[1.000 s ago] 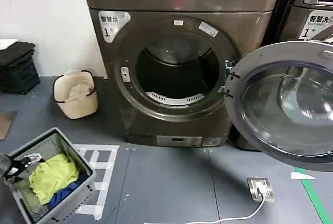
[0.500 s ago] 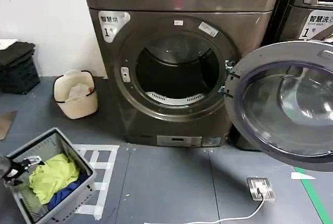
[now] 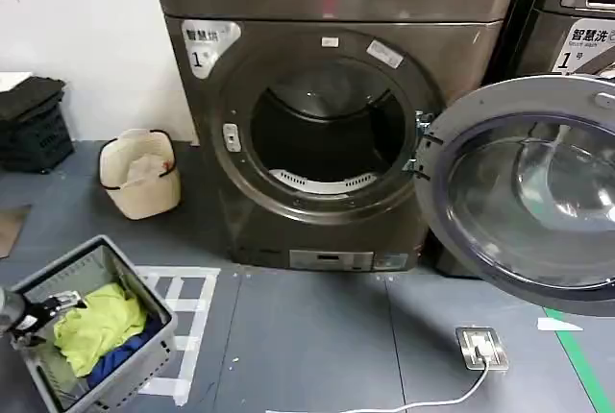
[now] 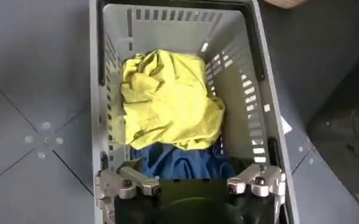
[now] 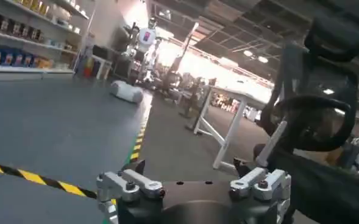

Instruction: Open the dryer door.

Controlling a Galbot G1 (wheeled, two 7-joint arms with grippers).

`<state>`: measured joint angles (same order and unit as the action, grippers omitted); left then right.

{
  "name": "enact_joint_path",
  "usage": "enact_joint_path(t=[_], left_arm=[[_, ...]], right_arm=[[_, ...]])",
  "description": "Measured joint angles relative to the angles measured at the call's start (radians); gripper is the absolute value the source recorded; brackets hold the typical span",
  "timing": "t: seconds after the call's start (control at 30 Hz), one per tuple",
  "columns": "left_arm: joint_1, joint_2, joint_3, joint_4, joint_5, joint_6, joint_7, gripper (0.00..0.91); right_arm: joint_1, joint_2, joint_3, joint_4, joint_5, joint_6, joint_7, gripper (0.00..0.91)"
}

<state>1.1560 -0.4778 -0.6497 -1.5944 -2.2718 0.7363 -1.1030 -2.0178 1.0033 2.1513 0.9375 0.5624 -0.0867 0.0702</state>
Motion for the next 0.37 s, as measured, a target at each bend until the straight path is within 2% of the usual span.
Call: enact_joint_path(t=[0.37], left_arm=[[-0.005, -0.003, 0.015, 0.010, 0.013, 0.000, 0.004, 0.907]], right_arm=[[0.005, 0.001, -0.008, 0.000, -0.001, 0.004, -0.004, 0.907]])
